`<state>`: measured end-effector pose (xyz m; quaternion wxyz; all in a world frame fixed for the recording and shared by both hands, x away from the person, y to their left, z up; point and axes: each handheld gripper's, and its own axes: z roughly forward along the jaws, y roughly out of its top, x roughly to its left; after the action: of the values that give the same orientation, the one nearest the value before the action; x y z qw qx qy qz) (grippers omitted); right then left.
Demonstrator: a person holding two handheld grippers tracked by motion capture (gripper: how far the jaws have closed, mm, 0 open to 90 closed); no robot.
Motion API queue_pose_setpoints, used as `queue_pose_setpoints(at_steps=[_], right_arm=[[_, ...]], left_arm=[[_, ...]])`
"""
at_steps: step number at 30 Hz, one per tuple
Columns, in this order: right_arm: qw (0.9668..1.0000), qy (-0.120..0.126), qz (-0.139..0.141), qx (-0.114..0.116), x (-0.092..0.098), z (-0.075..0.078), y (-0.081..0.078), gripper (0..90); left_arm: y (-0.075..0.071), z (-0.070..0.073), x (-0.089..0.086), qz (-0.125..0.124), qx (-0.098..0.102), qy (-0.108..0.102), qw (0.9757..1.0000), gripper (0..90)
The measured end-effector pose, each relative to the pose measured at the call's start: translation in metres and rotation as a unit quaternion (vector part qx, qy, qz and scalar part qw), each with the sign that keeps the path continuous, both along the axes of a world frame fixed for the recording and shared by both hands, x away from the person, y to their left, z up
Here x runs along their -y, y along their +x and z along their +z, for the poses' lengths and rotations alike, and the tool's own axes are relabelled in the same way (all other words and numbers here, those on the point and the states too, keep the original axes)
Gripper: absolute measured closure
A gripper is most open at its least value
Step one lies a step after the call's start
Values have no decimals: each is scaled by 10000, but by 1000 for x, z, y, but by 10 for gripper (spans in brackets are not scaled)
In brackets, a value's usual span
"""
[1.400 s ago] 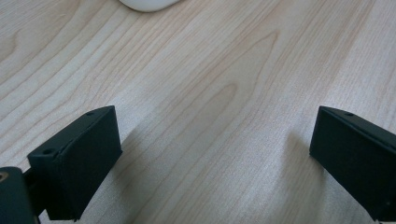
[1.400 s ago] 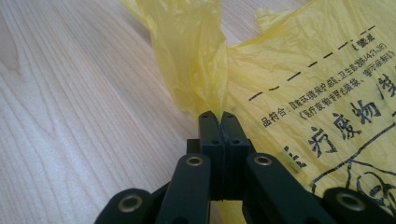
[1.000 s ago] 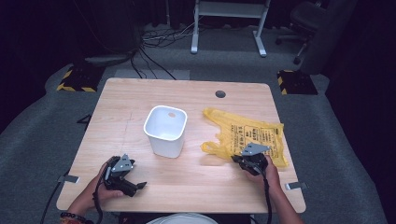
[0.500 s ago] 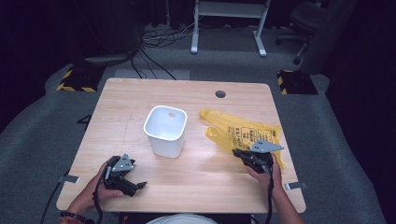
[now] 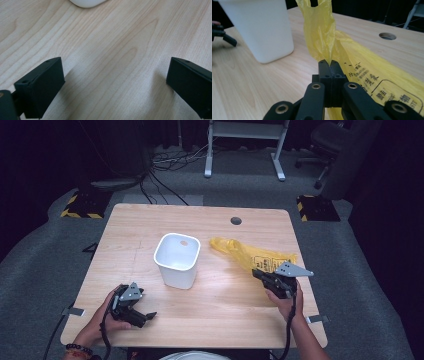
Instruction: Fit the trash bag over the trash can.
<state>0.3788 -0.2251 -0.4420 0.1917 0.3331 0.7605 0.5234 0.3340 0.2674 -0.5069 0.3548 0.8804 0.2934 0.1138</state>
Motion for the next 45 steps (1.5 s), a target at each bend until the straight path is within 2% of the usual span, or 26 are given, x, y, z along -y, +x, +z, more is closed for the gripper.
queue_pose_setpoints(at_steps=[4, 7, 9, 10, 11, 14, 15, 19, 25, 32, 33, 35, 37, 41, 42, 45], right_arm=[[9997, 123, -146, 158, -1, 12, 3, 900], [9989, 242, -246, 303, -3, 22, 4, 900], [9983, 339, -289, 386, -5, 28, 5, 900], [9978, 376, -322, 430, -6, 31, 5, 900], [9973, 406, -351, 503, -10, 36, 5, 900], [9964, 415, -393, 627, -15, 44, 6, 900], [9956, 429, -417, 728, -20, 49, 8, 900], [9942, 442, -417, 887, -28, 59, 9, 900], [9913, 278, -285, 1258, -53, 80, 11, 900], [9885, 236, -136, 1487, -77, 90, 11, 900], [9879, 159, -48, 1542, -86, 92, 10, 900], [9873, 116, -2, 1588, -91, 94, 9, 900], [9860, 67, 92, 1666, -101, 96, 8, 900], [9806, -219, 348, 1917, -127, 102, 2, 900], [9806, -219, 348, 1917, -127, 102, 2, 900], [9757, -416, 503, 2092, -142, 104, -2, 900]], left_arm=[[1, 1, -1, 73, 45, -38, 10000, 73], [1, 4, -2, 123, 100, -25, 9999, 197], [-1, 6, -2, 130, 113, -33, 9998, 144], [-1, 7, -1, 127, 138, -33, 9998, 175], [-1, 8, -2, 115, 172, 2, 9998, 163], [-1, 13, -2, 171, 296, -78, 9994, 175], [-1, 16, -2, 196, 294, -191, 9992, 160], [0, 22, -4, 205, 359, -240, 9989, 164], [1, 36, -6, 231, 409, -399, 9981, 159], [-5, 53, -5, 199, 612, -481, 9968, 160], [-6, 60, -4, 214, 728, -547, 9956, 161], [-6, 63, -4, 213, 752, -558, 9954, 162], [-9, 70, -3, 258, 872, -653, 9937, 162], [-14, 84, -4, 261, 1030, -887, 9904, 162], [-15, 87, -3, 259, 1075, -890, 9899, 162], [-17, 95, -1, 245, 1167, -948, 9883, 160]])
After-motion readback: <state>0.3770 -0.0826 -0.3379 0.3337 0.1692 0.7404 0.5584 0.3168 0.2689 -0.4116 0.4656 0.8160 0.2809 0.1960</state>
